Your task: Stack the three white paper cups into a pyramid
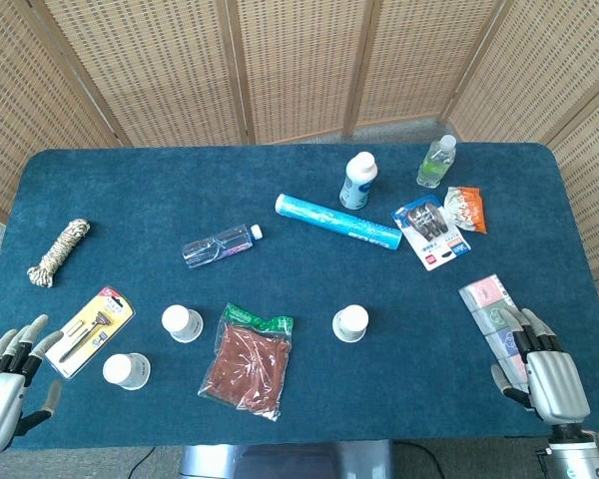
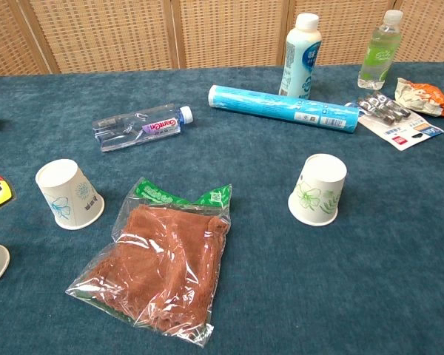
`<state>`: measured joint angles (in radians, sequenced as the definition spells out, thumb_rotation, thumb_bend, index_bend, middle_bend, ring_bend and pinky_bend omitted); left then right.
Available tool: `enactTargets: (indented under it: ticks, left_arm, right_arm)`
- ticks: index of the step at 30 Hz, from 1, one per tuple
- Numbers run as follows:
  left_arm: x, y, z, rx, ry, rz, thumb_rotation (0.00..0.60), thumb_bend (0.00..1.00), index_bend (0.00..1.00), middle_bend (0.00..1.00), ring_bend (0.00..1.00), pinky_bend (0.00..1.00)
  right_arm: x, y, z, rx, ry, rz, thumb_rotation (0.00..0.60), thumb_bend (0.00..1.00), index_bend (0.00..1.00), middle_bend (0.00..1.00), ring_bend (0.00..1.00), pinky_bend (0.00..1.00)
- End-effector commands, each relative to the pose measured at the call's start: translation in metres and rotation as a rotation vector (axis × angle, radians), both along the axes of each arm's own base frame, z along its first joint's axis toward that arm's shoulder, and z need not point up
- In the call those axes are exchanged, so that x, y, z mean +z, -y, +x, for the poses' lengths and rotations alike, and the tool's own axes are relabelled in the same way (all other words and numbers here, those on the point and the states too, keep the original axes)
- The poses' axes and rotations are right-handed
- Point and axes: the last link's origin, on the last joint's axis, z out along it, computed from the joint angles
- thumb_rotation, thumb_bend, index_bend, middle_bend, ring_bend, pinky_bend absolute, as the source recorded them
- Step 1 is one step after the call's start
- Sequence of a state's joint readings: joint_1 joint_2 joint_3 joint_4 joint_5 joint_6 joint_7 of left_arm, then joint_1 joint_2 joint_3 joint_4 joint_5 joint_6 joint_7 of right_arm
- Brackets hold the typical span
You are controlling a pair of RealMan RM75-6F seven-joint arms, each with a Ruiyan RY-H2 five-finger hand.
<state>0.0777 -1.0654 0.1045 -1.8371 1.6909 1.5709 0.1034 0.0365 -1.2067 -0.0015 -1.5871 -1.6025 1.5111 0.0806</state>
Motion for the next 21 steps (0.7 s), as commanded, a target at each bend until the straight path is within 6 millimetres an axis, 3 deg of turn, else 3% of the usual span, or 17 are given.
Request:
enactTargets:
  ticks: [1,11,21]
  left_arm:
    - [-0.001,0.0,0.0,0.005,-0.004,-0.007,0.581,0.56,0.13,0.01,0.0,0.0]
    - [0.001,0.003,0.0,0.021,-0.001,-0.055,0.583,0.54,0.12,0.0,0.0,0.0]
    - [0.004,0.008,-0.005,0.113,-0.034,-0.234,0.576,0.5,0.02,0.0,0.0,0.0]
  right_arm:
    - [-0.001,0.001,0.0,0.001,0.002,0.004,0.6,0.41,0.05,0.1,0.0,0.15]
    - [-0.002,0.003,-0.002,0.001,0.015,0.012,0.6,0.41,0.04,0.09,0.0,0.15]
    - [-0.003,0.008,0.004,0.017,0.022,0.02,0.6,0.41,0.04,0.09,0.0,0.15]
